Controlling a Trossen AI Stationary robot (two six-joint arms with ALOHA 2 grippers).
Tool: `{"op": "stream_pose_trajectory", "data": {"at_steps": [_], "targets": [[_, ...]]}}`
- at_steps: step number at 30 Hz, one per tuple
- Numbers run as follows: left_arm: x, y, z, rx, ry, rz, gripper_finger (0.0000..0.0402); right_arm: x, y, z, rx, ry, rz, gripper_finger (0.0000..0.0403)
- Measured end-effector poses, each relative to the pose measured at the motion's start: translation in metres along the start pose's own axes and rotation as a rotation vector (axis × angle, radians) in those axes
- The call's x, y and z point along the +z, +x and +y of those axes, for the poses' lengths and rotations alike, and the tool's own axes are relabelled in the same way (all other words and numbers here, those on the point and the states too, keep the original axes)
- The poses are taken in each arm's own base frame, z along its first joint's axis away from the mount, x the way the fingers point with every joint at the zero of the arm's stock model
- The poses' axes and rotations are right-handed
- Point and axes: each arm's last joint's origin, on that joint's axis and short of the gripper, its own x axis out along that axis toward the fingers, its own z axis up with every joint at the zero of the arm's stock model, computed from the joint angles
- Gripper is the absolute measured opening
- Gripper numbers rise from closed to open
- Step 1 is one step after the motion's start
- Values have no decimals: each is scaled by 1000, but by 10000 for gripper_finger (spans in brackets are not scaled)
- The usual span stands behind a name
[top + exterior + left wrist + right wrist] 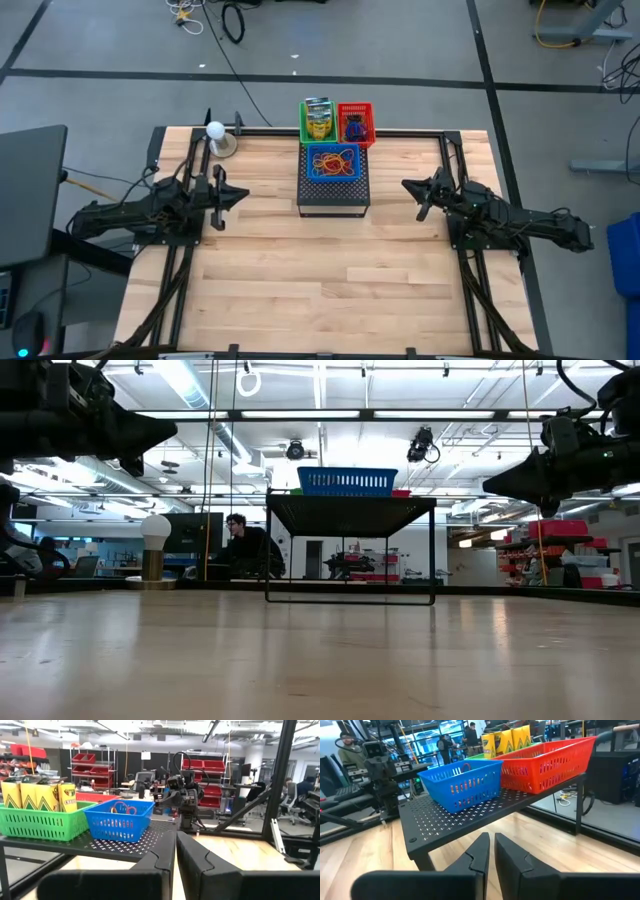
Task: Pick & Place Office Desk Supplies
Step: Return to Home Position
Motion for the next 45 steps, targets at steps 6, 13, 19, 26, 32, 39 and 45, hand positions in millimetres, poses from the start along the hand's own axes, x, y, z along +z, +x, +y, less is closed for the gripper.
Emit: {"op": "stream_pose_trajectory", "data": {"at_steps": [6,13,19,26,32,39,45], "targets": [[-1,0,1,41,-13,5,24,0,0,0,-3,-20,0,27],[0,0,4,125,60,2,24,0,0,-1,-21,-32,-5,4],[0,0,4,131,61,3,24,1,0,-1,-40,-27,-12,15],[0,0,4,131,42,2,24,1,0,-2,-64,-27,-18,18],[0,0,4,131,42,2,24,1,0,-2,-62,-15,-18,18],[0,0,4,131,42,2,24,1,0,-2,-59,-8,-17,18],[0,0,4,131,42,2,24,1,0,-2,-59,-9,-17,18]]}}
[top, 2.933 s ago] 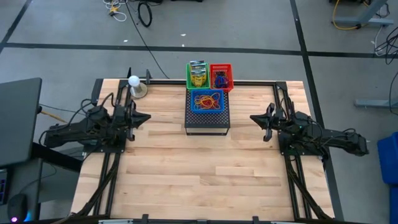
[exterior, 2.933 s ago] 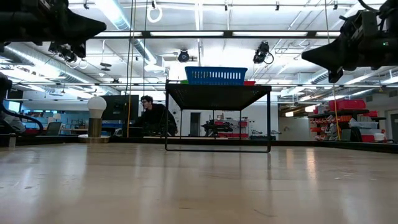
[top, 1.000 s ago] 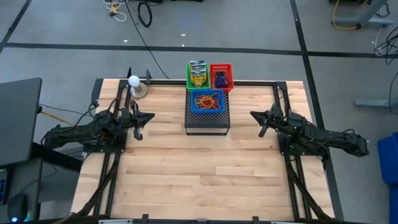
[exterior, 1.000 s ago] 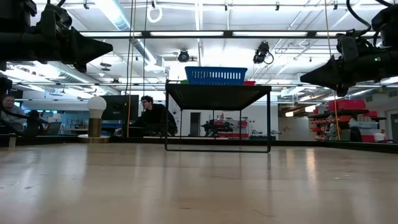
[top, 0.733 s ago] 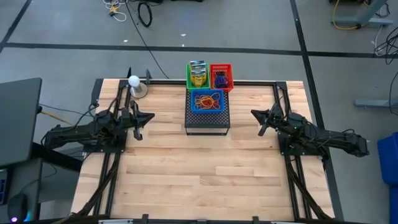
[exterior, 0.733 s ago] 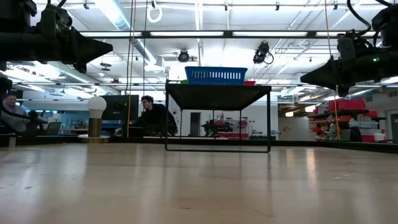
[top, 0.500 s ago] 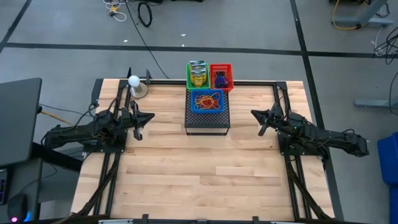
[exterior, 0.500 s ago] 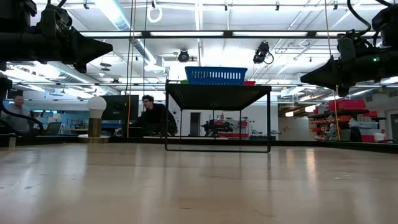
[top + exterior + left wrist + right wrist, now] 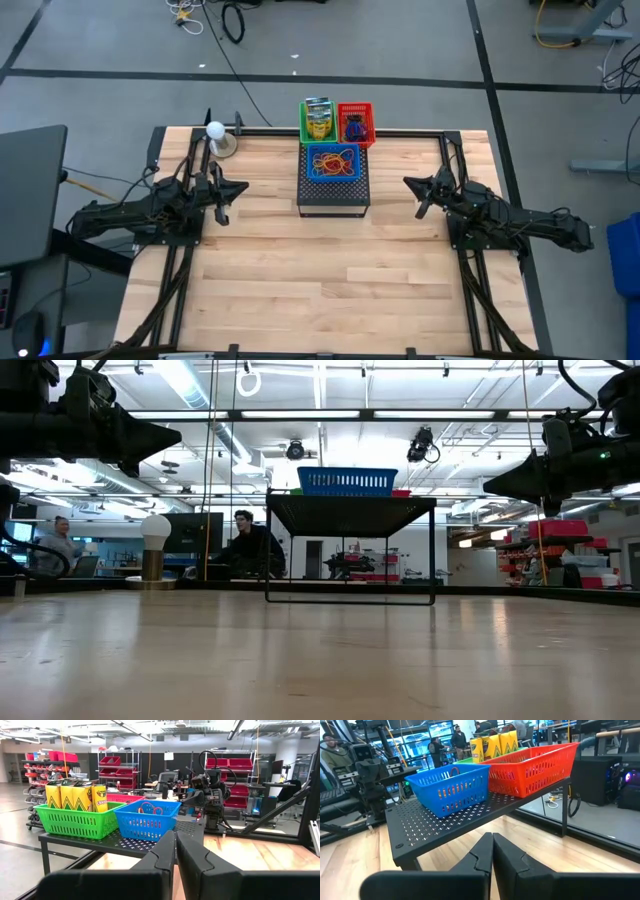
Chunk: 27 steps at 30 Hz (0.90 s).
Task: Pick & Place Office Desk Supplies
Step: Return to Home Position
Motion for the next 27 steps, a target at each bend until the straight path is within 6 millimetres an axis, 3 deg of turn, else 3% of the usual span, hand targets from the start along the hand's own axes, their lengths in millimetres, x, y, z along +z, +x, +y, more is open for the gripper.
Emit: {"op": "stream_pose_trajectory", "data": {"at_steps": [27], "targets": [[-1,0,0,15,-6,9,24,0,0,0,0,-4,0,18]]}}
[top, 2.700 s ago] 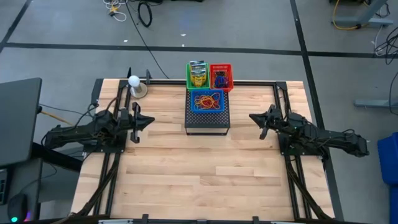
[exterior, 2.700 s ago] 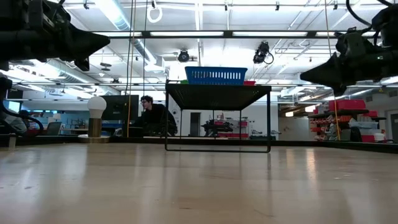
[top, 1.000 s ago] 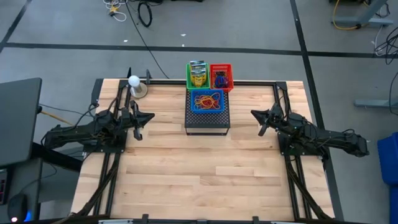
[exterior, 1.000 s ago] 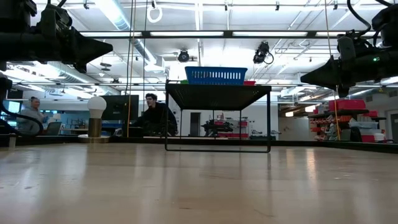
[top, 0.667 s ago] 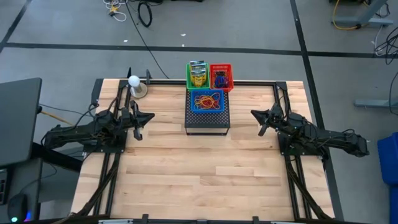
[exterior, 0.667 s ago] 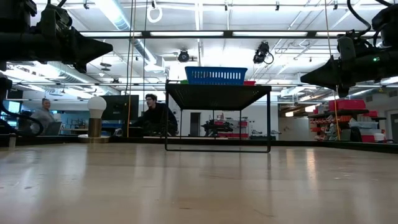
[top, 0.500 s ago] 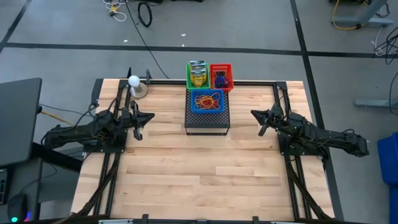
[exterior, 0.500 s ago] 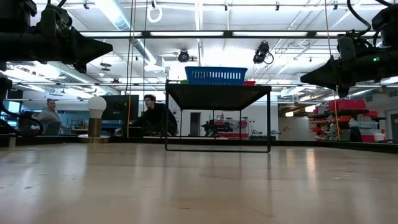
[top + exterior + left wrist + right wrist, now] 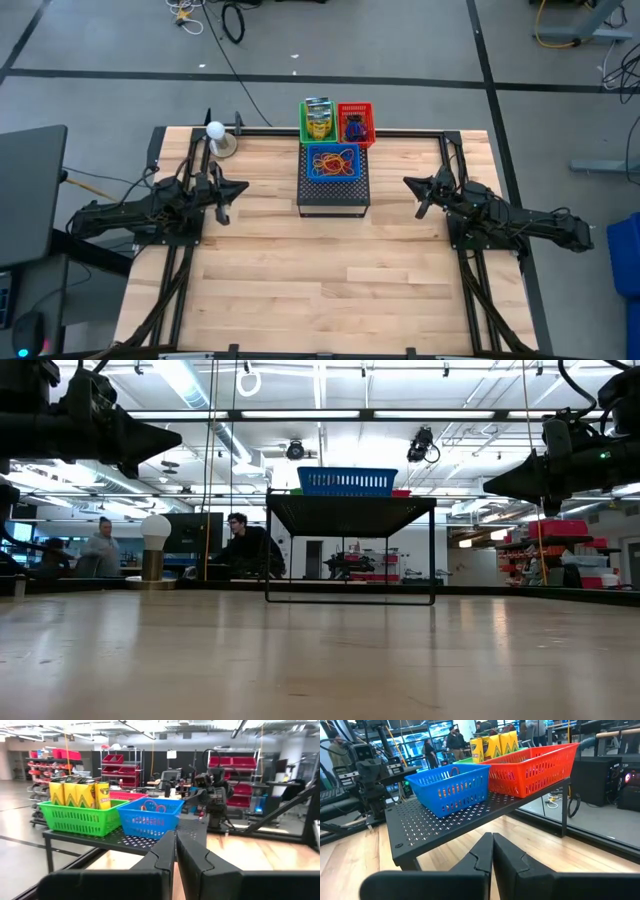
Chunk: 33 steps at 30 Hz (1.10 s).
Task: Pick & Place Office Desk Supplies
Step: Return to Home Position
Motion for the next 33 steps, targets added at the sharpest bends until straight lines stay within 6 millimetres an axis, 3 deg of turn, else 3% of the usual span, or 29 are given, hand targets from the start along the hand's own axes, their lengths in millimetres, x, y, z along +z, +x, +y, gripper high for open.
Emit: {"op": "stream_pose_trajectory", "data": {"at_steps": [33], "targets": [[-1,0,0,18,39,8,24,0,0,0,-1,0,0,18]]}}
